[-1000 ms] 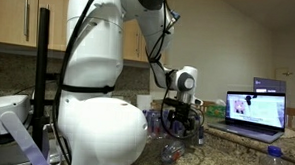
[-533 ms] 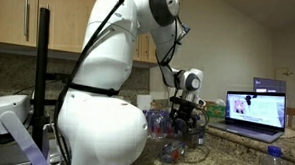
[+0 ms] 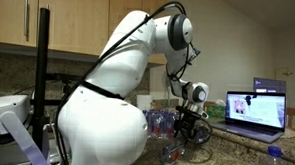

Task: Move the three empty water bottles to the right

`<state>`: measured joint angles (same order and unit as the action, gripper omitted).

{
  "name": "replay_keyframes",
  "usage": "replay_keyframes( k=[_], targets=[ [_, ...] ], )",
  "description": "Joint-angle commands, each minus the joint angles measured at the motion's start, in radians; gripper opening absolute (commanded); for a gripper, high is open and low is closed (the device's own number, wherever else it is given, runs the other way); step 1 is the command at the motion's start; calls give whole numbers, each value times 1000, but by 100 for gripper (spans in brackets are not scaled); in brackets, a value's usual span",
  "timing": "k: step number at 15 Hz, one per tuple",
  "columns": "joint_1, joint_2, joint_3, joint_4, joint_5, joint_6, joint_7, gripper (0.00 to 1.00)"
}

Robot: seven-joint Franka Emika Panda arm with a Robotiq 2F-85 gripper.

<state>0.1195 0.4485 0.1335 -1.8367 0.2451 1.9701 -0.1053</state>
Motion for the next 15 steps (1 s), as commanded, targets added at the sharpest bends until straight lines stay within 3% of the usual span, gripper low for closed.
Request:
replay_keyframes(
  k=[1,6,8,11,15],
  targets=[
    [-13,68,4,86,-24,-66,-28,45],
    [-8,119,0,147,-31,-94,-19,12],
    [-7,127,-1,163,-34,-105,-18,11],
    [-3,132,-2,178,-46,-123,-16,52],
    [-2,152,0,197,-51,-131,-19,76]
  ],
)
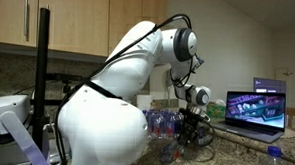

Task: Move the three empty water bottles to the right

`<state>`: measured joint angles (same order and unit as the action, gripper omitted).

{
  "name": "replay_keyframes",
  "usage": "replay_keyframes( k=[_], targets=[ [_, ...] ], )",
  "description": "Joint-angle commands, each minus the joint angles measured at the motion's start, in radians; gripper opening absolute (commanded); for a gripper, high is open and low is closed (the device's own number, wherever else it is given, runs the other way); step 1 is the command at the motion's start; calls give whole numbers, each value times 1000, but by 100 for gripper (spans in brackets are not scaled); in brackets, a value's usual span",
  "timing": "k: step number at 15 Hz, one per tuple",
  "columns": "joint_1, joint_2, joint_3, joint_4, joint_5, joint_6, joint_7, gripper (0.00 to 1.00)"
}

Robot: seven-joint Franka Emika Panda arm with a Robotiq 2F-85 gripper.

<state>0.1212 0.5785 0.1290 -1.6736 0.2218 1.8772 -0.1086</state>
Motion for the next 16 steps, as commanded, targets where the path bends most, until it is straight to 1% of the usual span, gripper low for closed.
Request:
replay_keyframes(
  k=[1,2,3,4,5,6,9,10,11,12,16],
  targets=[
    [-4,25,5,37,-28,-37,-17,81],
    [-3,26,6,37,-29,-31,-20,88],
    [-2,26,6,37,-29,-26,-19,45],
    [0,26,5,38,-34,-21,-15,48],
    [1,27,5,39,-36,-19,-15,47],
    [2,27,5,40,-40,-18,-16,41],
    [4,31,4,45,-56,-18,-14,19],
    [4,31,5,46,-59,-18,-14,14],
    [4,32,5,48,-61,-19,-14,10],
    [4,33,6,49,-64,-19,-15,14],
    [4,19,8,35,-63,-9,-17,14]
  ],
)
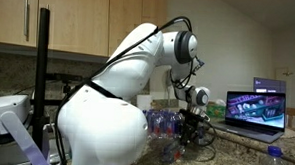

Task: Move the three empty water bottles to the right

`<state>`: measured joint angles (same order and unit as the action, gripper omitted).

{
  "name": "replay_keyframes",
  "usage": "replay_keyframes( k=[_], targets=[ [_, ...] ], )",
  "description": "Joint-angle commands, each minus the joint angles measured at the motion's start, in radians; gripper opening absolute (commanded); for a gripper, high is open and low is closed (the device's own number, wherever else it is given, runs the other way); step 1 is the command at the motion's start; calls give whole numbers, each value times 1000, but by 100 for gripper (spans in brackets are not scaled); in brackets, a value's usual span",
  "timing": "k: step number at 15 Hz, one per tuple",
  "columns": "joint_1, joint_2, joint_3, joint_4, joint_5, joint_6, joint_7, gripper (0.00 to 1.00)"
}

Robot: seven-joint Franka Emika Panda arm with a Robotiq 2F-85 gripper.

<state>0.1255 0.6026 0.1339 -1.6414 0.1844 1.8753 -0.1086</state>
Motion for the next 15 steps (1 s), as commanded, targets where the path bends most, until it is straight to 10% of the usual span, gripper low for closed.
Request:
replay_keyframes(
  k=[1,15],
  targets=[
    [-1,-15,4,-6,-24,-1,-18,14],
    [-5,-448,63,-652,30,866,-23,14]
  ],
)
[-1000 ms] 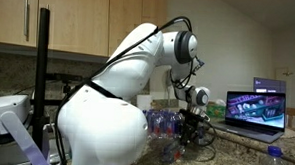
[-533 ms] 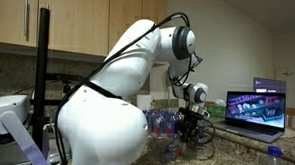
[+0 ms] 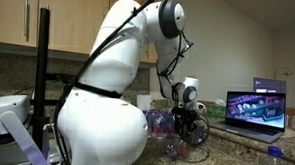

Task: Move the three empty water bottles to the right

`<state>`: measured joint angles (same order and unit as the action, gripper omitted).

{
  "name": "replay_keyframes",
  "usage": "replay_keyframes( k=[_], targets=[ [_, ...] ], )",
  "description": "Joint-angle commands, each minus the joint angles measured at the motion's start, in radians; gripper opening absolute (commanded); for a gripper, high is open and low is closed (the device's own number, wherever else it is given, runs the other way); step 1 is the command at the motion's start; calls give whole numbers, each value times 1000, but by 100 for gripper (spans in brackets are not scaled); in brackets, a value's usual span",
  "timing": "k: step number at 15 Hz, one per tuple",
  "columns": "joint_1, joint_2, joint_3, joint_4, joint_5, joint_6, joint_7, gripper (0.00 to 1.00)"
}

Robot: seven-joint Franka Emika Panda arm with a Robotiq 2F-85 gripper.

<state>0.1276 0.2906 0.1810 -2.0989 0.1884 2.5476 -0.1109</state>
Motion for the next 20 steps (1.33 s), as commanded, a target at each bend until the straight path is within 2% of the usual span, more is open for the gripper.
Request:
replay_keyframes(
  k=[1,5,9,20],
  targets=[
    [-11,-163,25,-251,42,267,-24,14],
    [-14,-265,46,-370,111,411,-33,14],
    [0,-346,45,-430,147,440,-28,14],
    [8,-486,75,-556,99,520,16,13]
  ],
)
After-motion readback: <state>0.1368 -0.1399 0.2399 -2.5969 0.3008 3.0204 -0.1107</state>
